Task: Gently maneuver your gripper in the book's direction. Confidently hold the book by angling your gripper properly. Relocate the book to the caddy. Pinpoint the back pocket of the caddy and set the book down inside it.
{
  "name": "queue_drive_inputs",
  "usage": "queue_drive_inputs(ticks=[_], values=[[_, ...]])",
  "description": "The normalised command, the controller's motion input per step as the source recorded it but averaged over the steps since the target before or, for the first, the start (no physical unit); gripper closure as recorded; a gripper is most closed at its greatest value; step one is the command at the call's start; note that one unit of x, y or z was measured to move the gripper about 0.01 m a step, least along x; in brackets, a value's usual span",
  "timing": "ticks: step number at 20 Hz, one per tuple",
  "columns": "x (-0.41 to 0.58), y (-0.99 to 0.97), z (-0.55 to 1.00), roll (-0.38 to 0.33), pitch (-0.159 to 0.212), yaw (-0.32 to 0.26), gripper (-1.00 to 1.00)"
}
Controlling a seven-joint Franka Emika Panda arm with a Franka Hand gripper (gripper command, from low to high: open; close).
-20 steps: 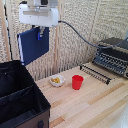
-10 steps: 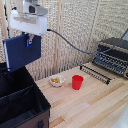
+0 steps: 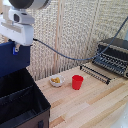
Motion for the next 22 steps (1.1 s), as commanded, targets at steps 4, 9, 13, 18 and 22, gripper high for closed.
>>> queue_drive_inputs(ticks=[4,9,13,18,22], values=[[0.638,0.28,0.41,0.064,-0.004,-0.003,1.00],[0.720,-0.23,0.07,0.129,0.007,0.075,1.00],[0.386,-0.09,-0.02,0.015,0.067,0.048,1.00],[0.027,0.07,0.04,-0.011,0.099,-0.077,-1.00],[0.064,0.06,0.19,-0.008,0.064,-0.227,-1.00]])
